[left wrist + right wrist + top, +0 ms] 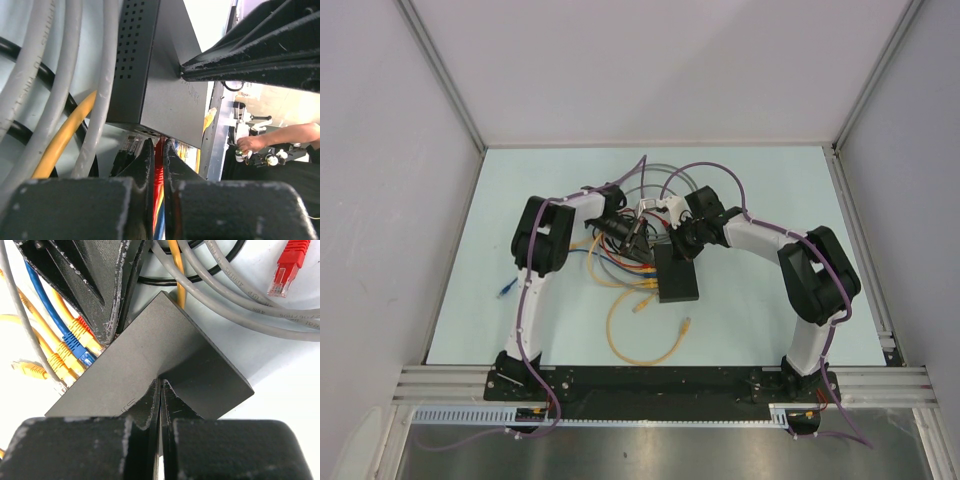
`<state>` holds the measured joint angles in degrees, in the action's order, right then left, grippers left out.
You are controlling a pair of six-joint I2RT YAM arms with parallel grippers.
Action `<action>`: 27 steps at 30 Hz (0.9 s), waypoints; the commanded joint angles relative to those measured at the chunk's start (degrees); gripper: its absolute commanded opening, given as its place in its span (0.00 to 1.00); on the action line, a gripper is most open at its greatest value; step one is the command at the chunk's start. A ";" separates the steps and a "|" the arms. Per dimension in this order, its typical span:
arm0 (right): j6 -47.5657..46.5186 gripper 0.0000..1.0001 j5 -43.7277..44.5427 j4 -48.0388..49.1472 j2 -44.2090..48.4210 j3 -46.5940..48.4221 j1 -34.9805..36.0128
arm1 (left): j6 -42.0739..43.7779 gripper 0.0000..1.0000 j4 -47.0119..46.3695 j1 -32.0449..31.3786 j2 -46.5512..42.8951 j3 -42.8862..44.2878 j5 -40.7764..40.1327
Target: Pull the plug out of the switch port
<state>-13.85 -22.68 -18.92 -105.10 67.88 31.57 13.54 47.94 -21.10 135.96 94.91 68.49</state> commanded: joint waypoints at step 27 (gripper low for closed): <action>-2.24 0.00 3.52 -6.22 -2.92 -2.49 1.65 | 12.82 0.00 8.74 -0.25 1.94 1.78 -3.45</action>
<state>-15.11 -21.63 -18.81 -104.99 67.90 32.14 20.99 57.91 -21.08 139.17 100.88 67.37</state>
